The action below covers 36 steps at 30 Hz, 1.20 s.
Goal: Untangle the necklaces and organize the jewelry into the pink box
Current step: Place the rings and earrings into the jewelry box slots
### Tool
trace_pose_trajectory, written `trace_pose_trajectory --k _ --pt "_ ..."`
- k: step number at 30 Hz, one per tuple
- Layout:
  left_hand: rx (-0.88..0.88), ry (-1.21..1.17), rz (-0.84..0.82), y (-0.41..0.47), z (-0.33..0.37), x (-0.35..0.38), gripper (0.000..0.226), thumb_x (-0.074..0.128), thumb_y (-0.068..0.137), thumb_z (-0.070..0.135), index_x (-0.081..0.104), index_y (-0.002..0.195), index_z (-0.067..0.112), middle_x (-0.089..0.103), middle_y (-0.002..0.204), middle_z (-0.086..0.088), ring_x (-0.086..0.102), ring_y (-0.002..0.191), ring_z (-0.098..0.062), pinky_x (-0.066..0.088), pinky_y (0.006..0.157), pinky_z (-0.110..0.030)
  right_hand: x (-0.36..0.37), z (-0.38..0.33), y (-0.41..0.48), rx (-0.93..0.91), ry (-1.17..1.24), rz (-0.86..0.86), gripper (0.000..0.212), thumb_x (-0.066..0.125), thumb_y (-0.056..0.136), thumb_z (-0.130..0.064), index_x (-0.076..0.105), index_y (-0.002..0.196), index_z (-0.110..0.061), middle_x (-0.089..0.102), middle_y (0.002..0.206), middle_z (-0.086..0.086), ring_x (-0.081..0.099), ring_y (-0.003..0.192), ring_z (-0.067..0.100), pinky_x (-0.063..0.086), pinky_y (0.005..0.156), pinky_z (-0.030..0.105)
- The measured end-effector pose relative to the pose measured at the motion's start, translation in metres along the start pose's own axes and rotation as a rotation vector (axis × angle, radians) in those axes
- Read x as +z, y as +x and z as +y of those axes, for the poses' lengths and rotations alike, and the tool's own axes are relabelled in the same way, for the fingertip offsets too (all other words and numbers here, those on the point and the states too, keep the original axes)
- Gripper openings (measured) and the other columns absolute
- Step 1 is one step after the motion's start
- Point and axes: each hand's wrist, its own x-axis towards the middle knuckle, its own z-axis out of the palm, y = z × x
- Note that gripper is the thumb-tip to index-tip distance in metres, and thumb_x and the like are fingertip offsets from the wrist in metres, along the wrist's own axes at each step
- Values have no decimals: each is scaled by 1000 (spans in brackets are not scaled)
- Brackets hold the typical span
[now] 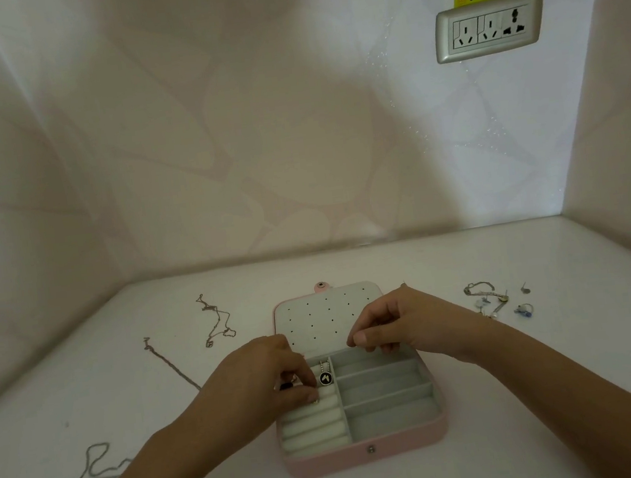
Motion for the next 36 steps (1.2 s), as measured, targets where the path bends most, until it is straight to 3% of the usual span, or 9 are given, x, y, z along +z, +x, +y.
trace_pose_trajectory --k 13,19,24,27,31,36 --pt "45 -96 26 -3 -6 4 8 67 84 40 71 90 38 52 78 18 49 86 1 42 79 -19 0 0 -1 -4 -6 -4 7 69 86 -16 75 90 -14 66 74 -5 54 66 2 45 63 14" --pt "39 -57 55 -4 -5 5 9 67 84 40 72 89 34 49 76 20 46 82 4 37 71 -11 0 0 0 1 -8 -7 7 69 86 -16 75 89 -15 67 74 -5 55 67 4 45 64 14" --pt "6 -71 9 1 -2 -1 2 71 81 39 69 80 38 54 80 16 49 81 2 40 72 -14 0 0 -1 3 -5 -10 8 69 86 -17 76 90 -14 67 75 -4 55 68 4 46 65 15" --pt "-33 -104 -35 5 -2 -3 17 74 78 38 60 69 43 57 82 12 51 78 3 38 67 -11 0 0 -1 2 -4 -12 8 69 86 -17 75 90 -14 67 76 -4 55 68 4 46 65 15" --pt "-85 -198 -64 10 -5 -3 16 79 73 37 64 67 38 56 76 11 48 75 10 38 64 -10 -1 -1 -1 2 -10 -17 10 69 86 -16 75 92 -11 66 75 -4 54 67 4 45 64 13" --pt "-121 -356 -115 17 -9 -3 11 83 69 30 73 70 26 52 63 10 43 58 0 34 57 -13 0 -1 -1 13 0 -27 8 69 86 -16 75 91 -12 66 75 -4 54 68 5 45 64 13"
